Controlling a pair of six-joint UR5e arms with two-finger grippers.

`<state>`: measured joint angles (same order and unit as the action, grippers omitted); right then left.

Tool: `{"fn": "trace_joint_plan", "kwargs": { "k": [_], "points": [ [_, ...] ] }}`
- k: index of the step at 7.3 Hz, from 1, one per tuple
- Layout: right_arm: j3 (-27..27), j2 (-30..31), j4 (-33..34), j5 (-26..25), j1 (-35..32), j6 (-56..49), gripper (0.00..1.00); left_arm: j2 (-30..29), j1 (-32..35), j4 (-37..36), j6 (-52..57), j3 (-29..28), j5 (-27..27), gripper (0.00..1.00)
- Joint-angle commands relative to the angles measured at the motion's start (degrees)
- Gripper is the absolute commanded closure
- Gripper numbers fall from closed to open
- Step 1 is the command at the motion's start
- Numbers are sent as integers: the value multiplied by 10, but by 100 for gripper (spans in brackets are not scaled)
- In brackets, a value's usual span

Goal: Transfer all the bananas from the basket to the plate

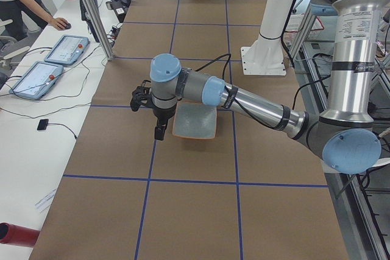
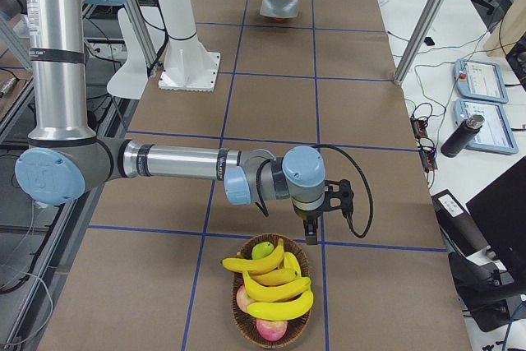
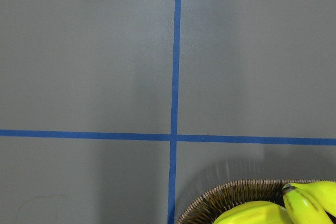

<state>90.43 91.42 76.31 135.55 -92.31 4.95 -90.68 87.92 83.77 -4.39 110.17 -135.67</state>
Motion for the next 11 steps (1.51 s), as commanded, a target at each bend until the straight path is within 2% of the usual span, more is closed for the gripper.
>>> {"fn": "trace_joint_plan", "kwargs": {
  "k": [1,4,6,8,10,11],
  "points": [
    [-13,6,6,7,-5,-65,0,1,0,0,0,-2,-13,1],
    [-88,-3,6,52,-58,-142,1,1,0,-5,-24,-7,-13,1],
    [-186,-39,7,114,-105,-202,1,1,0,-4,-28,-12,-13,0],
    [-253,-53,7,123,-120,-248,2,0,0,-2,-29,-14,-13,1],
    [-355,-90,8,119,-150,-306,8,0,-1,-1,-29,-15,-13,0],
    [-387,-99,7,119,-153,-324,8,0,-1,0,-31,-15,-13,0]
  ]
}}
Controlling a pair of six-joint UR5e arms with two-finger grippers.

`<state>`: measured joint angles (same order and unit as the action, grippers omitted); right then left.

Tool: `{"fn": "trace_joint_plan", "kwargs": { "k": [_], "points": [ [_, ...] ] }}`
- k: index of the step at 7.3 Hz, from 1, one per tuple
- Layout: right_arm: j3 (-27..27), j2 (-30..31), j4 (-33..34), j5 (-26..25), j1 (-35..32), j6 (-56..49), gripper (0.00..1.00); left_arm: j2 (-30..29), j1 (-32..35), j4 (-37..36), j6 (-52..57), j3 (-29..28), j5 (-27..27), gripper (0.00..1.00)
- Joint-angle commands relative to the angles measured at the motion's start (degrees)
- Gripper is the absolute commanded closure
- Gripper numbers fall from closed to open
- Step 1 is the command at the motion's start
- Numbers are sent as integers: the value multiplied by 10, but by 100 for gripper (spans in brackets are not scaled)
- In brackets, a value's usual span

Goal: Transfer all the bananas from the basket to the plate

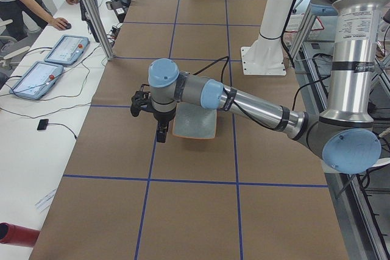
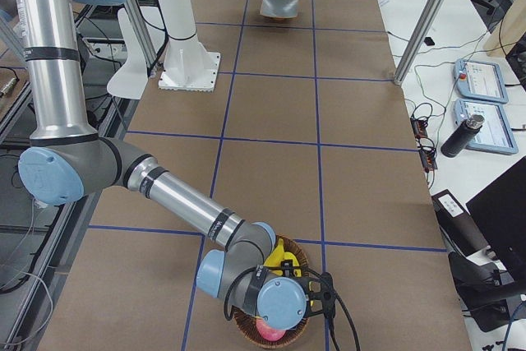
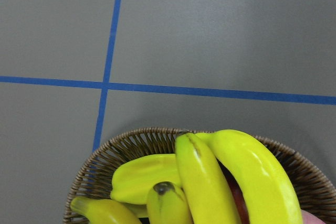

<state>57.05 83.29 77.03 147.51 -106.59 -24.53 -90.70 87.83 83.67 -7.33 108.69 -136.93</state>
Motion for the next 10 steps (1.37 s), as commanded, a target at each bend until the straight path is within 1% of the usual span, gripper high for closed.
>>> {"fn": "trace_joint_plan", "kwargs": {
  "k": [1,3,6,7,9,10],
  "points": [
    [-58,-18,0,-1,-11,-29,8,0,1,1,-1,0,-1,0],
    [-76,-20,0,1,-11,-32,9,0,1,1,-1,5,-1,0],
    [-86,-18,0,-2,-11,-62,12,-3,1,1,-2,4,-1,0],
    [-95,-19,0,-2,-11,-88,13,-4,0,1,-1,1,-1,1],
    [-102,-19,0,-3,-11,-99,15,-4,1,1,-1,1,-2,0],
    [-102,-20,0,-2,-11,-98,19,-4,1,1,-2,3,-2,0]
  ]
}}
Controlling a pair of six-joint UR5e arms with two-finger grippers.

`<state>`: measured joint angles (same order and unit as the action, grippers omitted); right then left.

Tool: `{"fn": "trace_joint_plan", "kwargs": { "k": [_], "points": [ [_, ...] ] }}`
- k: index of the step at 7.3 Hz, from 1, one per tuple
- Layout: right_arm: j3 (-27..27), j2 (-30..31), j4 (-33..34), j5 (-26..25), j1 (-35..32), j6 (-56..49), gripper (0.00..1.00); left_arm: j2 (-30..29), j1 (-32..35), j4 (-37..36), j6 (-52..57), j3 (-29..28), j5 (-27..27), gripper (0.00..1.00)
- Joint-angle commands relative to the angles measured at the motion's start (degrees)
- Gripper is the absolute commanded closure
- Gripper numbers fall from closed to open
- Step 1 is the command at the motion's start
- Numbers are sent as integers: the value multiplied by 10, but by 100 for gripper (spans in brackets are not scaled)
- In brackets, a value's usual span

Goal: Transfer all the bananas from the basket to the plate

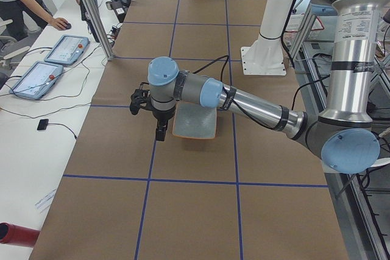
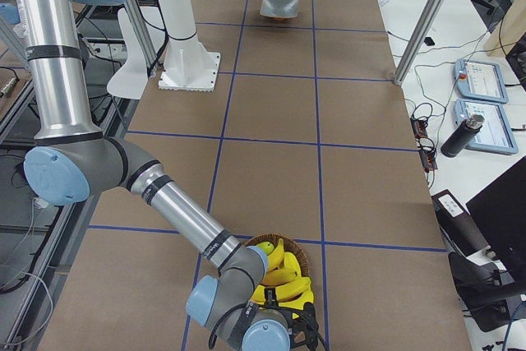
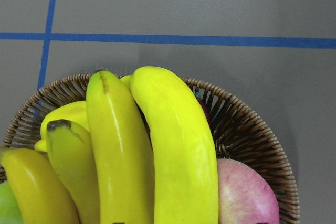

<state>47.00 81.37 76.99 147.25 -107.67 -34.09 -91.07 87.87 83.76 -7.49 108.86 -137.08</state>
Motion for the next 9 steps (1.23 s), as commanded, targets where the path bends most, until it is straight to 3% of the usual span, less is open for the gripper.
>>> {"fn": "trace_joint_plan", "kwargs": {
  "k": [1,3,6,9],
  "points": [
    [-6,-1,0,1,0,-3,29,0,0,0,0,2,0,0],
    [-6,1,0,4,-1,-2,52,1,0,-1,0,3,0,1],
    [-5,0,0,6,-1,0,100,0,0,0,0,4,0,1],
    [-2,-17,10,17,-13,9,100,2,0,0,0,4,-12,0]
  ]
}}
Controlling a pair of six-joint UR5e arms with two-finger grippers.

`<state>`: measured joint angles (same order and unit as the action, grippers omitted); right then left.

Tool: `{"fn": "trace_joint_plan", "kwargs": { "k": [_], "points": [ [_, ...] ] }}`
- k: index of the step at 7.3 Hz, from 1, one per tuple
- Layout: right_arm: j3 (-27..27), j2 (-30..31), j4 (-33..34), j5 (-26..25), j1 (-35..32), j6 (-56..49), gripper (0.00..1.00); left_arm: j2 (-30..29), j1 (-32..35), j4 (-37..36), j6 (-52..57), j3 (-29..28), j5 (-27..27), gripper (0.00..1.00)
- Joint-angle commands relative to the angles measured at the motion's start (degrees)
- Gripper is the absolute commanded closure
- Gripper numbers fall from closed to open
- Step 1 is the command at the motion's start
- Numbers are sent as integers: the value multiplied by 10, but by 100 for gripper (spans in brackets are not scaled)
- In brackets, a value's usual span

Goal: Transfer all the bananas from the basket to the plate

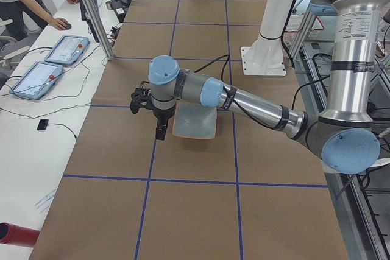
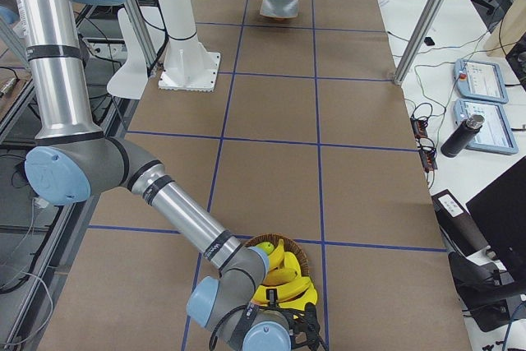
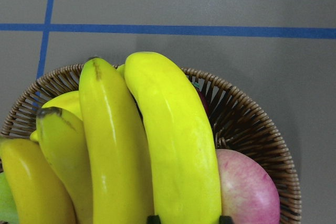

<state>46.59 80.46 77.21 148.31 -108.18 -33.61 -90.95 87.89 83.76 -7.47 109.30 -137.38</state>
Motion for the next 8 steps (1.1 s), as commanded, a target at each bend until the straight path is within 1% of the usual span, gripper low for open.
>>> {"fn": "trace_joint_plan", "kwargs": {
  "k": [1,3,4,5,6,7,8],
  "points": [
    [10,-13,38,17,-13,3,100,2,0,0,0,0,-23,1],
    [39,-14,51,18,-30,3,100,3,0,0,0,-1,-27,0],
    [63,-13,75,19,-33,3,100,3,0,-1,0,0,-27,1],
    [103,-12,111,21,-34,4,100,2,0,-1,-1,0,-31,1],
    [150,-10,160,21,-34,7,100,-1,-1,0,-10,-3,-51,1],
    [175,-12,173,42,-22,47,100,-5,-1,2,-38,1,-56,0],
    [207,-12,171,85,9,111,100,-22,-9,3,-82,0,-82,1]
  ]
}}
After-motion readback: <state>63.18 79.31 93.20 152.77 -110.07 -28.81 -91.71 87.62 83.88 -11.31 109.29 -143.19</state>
